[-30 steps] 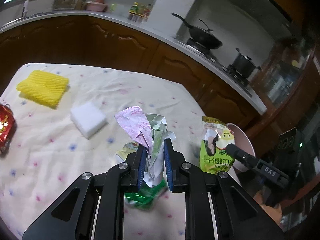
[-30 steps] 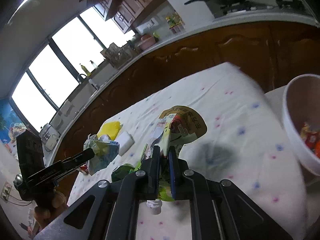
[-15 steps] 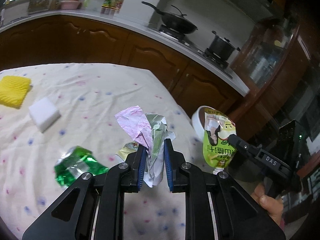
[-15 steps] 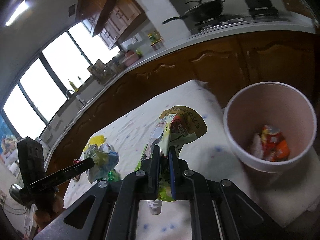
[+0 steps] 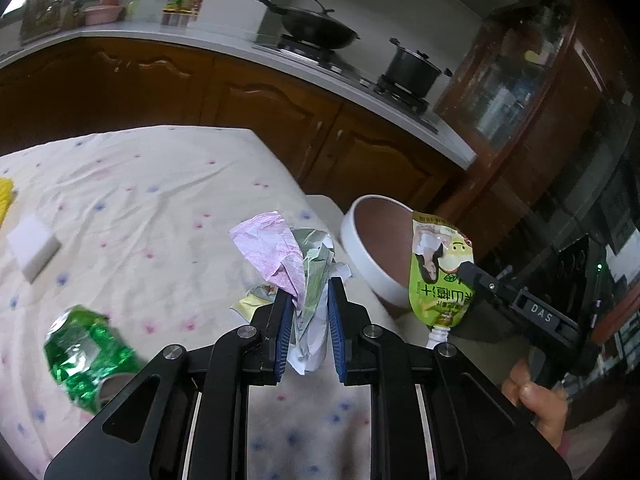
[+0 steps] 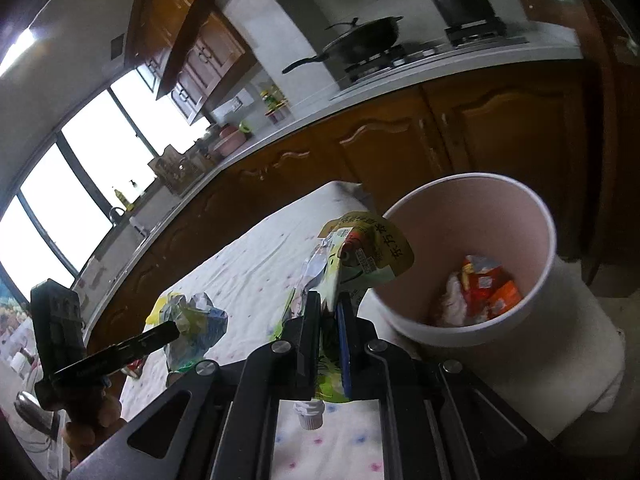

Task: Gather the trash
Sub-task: 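Carry the plastic and snack pouch over the white bin, then open both tools to drop the plastic and pouch into the bin, then move both tools back over the table toward the green can and white sponge, then grasp the green crushed can with the right tool while the left tool grasps the white sponge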

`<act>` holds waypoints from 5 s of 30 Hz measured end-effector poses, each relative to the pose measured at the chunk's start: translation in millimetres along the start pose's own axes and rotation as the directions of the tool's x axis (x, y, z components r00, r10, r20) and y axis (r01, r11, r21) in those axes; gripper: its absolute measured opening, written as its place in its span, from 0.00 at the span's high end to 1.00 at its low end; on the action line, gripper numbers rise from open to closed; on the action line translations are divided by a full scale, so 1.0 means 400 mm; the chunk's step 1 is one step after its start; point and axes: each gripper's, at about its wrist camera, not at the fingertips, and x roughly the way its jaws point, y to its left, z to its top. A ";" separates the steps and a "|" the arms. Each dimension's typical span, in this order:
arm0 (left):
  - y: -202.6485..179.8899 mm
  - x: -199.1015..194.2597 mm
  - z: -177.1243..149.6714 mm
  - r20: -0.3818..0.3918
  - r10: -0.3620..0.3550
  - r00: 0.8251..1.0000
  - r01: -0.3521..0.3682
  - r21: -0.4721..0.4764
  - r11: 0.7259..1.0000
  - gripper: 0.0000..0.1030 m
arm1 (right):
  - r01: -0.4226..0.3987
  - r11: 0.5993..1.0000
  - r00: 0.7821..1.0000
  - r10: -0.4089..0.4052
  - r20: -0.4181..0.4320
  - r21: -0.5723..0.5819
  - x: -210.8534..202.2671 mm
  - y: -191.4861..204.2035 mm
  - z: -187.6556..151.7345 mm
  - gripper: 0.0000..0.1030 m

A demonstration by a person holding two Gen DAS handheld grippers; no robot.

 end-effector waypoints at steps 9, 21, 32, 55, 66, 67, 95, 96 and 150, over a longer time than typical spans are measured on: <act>-0.078 0.056 0.030 -0.022 -0.038 0.999 0.040 0.052 0.998 0.85 | 0.035 0.999 0.999 -0.036 0.029 0.033 -0.030 -0.065 0.023 0.92; -0.180 0.148 0.076 -0.064 -0.096 0.993 0.102 0.103 0.989 0.85 | 0.092 0.995 0.994 -0.095 0.060 0.049 -0.029 -0.133 0.070 0.92; -0.250 0.238 0.116 -0.101 -0.115 0.988 0.127 0.130 0.983 0.84 | 0.134 0.989 0.986 -0.140 0.091 0.061 -0.020 -0.183 0.120 0.92; -0.292 0.453 0.105 -0.252 -0.067 0.965 0.106 0.147 0.983 0.80 | 0.179 0.983 0.984 -0.178 -0.023 0.052 0.082 -0.248 0.123 0.92; -0.269 0.441 0.097 -0.254 -0.075 0.964 0.110 0.125 0.986 0.58 | 0.158 0.981 0.987 -0.157 -0.016 0.112 0.069 -0.273 0.120 0.60; -0.264 0.436 0.095 -0.252 -0.076 0.965 0.109 0.120 0.987 0.57 | 0.156 0.981 0.988 -0.156 -0.009 0.117 0.062 -0.273 0.120 0.56; 0.003 0.032 -0.018 -0.046 0.034 0.998 -0.036 -0.033 0.999 0.28 | 0.032 0.993 0.999 -0.034 0.016 0.118 0.013 -0.084 0.014 0.10; 0.022 0.015 -0.024 -0.040 0.044 0.998 -0.045 -0.046 0.998 0.28 | 0.030 0.993 0.999 -0.032 0.010 0.112 0.015 -0.075 0.007 0.10; 0.587 -0.129 0.019 -0.028 0.429 0.903 -0.426 -0.182 0.886 0.28 | -0.232 0.936 0.915 0.117 -0.387 -0.265 0.327 0.517 -0.290 0.40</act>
